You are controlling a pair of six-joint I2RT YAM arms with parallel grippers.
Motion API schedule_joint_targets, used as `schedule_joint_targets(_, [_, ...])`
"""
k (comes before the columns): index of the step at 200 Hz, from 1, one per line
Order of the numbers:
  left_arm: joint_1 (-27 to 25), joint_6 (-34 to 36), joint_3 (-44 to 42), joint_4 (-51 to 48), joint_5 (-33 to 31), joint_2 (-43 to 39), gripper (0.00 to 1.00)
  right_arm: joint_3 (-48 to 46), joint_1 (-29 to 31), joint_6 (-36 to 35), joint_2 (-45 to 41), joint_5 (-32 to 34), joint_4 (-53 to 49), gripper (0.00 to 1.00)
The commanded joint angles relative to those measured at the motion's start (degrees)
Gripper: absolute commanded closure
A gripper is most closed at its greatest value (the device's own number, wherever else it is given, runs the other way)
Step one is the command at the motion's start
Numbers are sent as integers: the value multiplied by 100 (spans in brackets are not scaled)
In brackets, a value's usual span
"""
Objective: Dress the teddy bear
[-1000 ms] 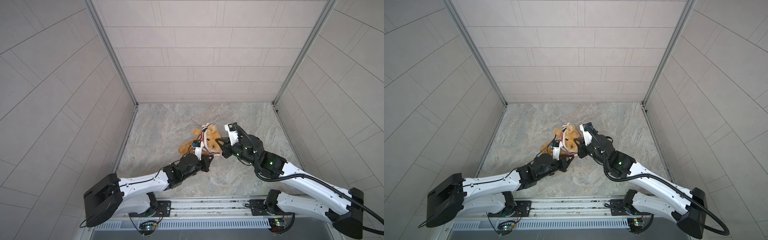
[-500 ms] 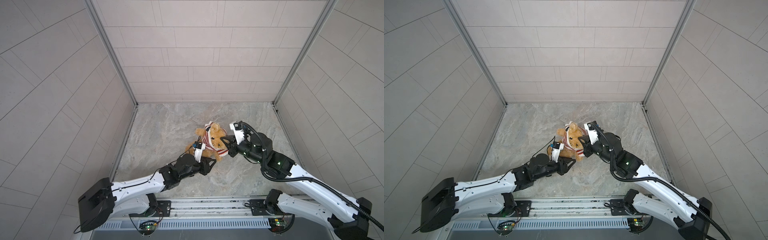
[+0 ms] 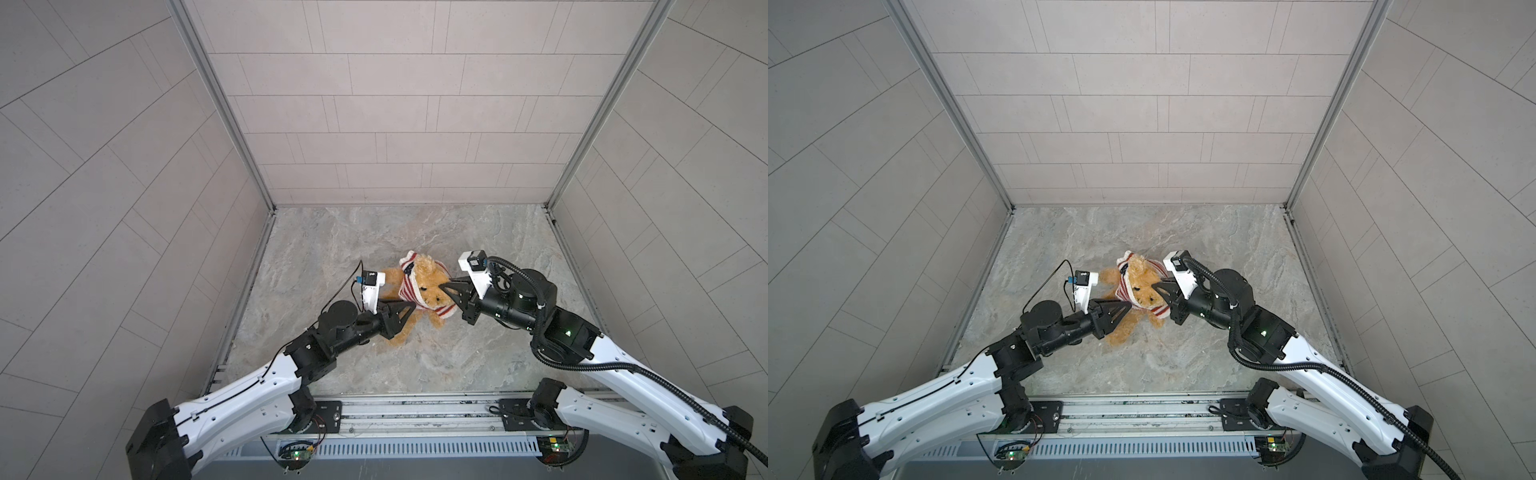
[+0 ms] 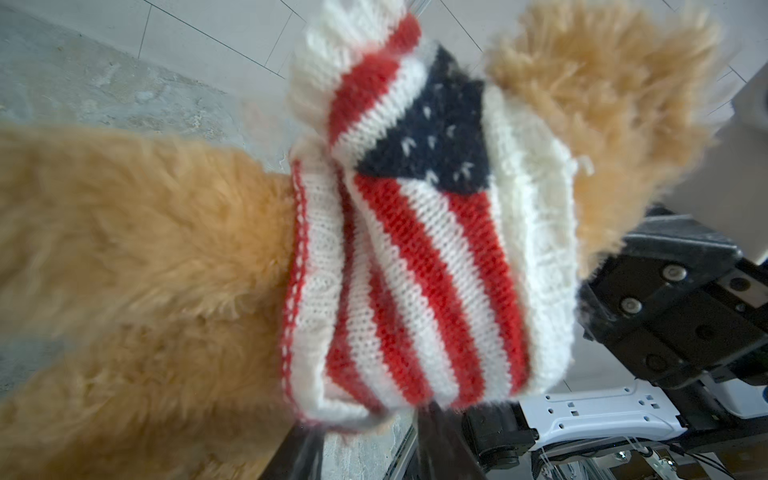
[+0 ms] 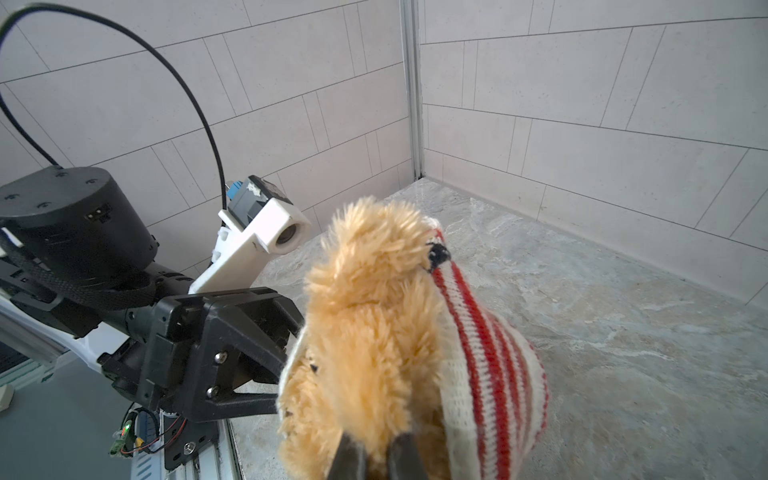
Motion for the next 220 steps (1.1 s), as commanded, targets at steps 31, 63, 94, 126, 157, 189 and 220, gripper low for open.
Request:
schedule_joint_targets(31, [68, -70, 74, 89, 113, 36, 70, -49, 1, -48, -75, -423, 687, 100])
schedule_joint_targets(63, [70, -112, 86, 108, 3, 85, 84, -79, 4, -37, -139, -477, 718, 100])
schedule_joint_targets(94, [88, -113, 36, -220, -284, 20, 100, -54, 1, -53, -231, -391, 593, 100])
schedule_joint_targets(126, [534, -515, -458, -237, -302, -102, 100, 46, 0, -232, -344, -405, 346, 100])
schedule_joint_targets(157, [905, -613, -794, -248, -184, -278, 100, 134, 0, -508, -487, -541, 29, 100])
schedule_joint_targets(189, [1052, -532, -868, -347, -172, -268, 100, 141, 0, -640, -518, -732, 11, 100])
schedule_joint_targets(220, [1106, -403, -845, -324, -31, -285, 100, 42, 3, -908, -485, -850, 9, 100])
